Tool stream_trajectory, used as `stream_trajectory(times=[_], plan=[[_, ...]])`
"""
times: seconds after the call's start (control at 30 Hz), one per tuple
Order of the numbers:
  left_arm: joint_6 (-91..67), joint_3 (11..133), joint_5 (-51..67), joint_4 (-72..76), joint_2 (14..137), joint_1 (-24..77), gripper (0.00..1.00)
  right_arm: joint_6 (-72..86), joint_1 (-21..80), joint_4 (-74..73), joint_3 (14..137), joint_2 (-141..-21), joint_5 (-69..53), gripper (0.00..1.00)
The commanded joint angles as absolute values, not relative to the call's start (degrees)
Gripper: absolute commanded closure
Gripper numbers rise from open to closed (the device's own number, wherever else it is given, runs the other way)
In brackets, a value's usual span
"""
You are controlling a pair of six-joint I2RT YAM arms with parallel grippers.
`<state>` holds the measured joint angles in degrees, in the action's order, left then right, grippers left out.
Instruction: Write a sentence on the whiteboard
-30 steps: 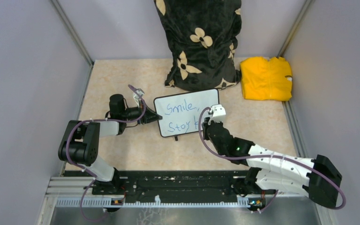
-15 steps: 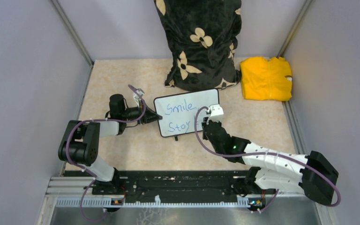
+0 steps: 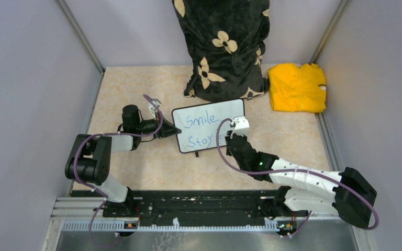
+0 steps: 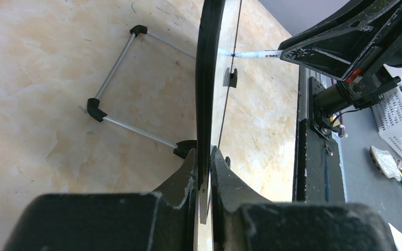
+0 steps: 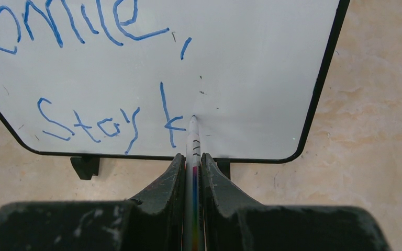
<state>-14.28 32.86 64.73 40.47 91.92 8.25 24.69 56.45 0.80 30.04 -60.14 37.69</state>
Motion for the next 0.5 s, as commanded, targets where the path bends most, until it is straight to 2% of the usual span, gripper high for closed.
stream_trajectory(times=[0.0,0.47], plan=[[-11.2,33.0,61.8,38.0,92.5,9.0,1.0,26.0,55.8,1.5,30.2,-59.9,37.9,1.0],[-11.3,33.0,61.8,37.9,92.5,9.0,1.0,28.5,55.8,-0.9,27.9,-57.8,35.8,1.0]])
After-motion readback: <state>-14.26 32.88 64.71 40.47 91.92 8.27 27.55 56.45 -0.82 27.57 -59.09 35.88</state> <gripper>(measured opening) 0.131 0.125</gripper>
